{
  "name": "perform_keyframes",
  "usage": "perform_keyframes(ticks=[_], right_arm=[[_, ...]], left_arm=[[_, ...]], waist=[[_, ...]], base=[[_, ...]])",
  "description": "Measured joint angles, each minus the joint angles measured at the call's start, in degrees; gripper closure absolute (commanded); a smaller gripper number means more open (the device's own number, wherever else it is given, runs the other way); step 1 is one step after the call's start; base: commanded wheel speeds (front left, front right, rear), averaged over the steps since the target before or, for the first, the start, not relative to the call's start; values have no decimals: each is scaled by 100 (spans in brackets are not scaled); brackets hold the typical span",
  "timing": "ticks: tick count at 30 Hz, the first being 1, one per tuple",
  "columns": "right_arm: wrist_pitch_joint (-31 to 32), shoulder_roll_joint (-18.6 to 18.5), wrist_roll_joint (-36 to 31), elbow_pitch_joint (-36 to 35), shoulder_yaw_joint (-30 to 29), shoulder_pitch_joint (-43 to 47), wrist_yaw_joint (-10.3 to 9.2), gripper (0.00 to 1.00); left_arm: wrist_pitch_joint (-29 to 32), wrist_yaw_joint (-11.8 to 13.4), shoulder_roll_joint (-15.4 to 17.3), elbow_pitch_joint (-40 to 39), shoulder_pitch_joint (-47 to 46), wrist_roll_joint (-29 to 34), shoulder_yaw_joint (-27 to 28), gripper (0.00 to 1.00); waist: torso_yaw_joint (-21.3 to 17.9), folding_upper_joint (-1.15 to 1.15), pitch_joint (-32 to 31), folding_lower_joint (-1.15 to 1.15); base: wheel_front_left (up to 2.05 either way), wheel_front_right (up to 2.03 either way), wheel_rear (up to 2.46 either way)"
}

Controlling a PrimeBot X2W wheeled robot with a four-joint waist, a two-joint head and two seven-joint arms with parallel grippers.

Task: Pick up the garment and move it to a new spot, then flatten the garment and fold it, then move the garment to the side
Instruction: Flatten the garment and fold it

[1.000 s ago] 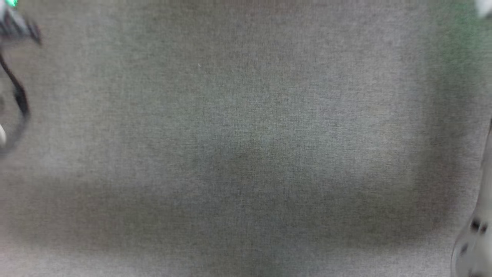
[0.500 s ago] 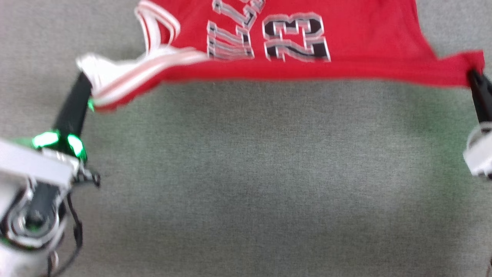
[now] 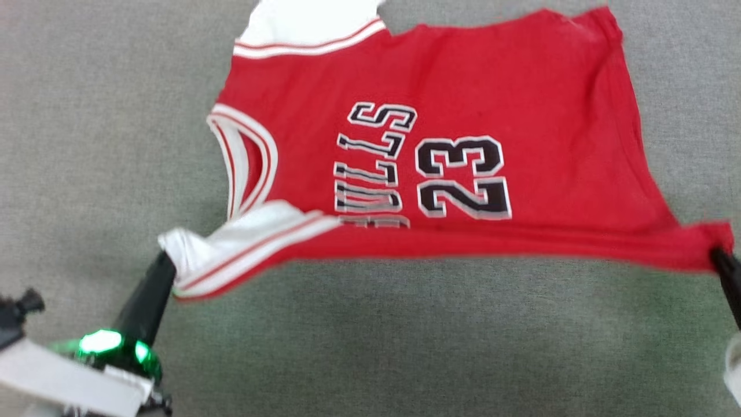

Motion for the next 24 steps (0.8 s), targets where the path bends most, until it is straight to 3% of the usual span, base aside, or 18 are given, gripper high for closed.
perform_keyframes(ticks=[5, 9, 19, 24], right_arm=[[-46, 7, 350, -401, -110, 672, 0, 100], [-74, 5, 400, -392, -109, 689, 0, 100], [77, -8, -200, 556, 65, -954, -1, 100], [-71, -43, -479, 1124, 52, -1623, -1, 100]], left_arm=[[-54, 0, 129, -222, 560, 226, 236, 100], [-64, 0, 215, -314, 520, 290, 296, 100], [63, -1, 256, 361, -1163, 460, -326, 100], [120, -1, 146, 1412, -2052, 842, -875, 100]], waist=[[-48, 0, 32, 0], [-61, 0, 88, 0], [16, 0, 203, 0], [79, 0, 362, 0]], base=[[0, 0, 0], [0, 0, 0], [0, 0, 0], [0, 0, 0]])
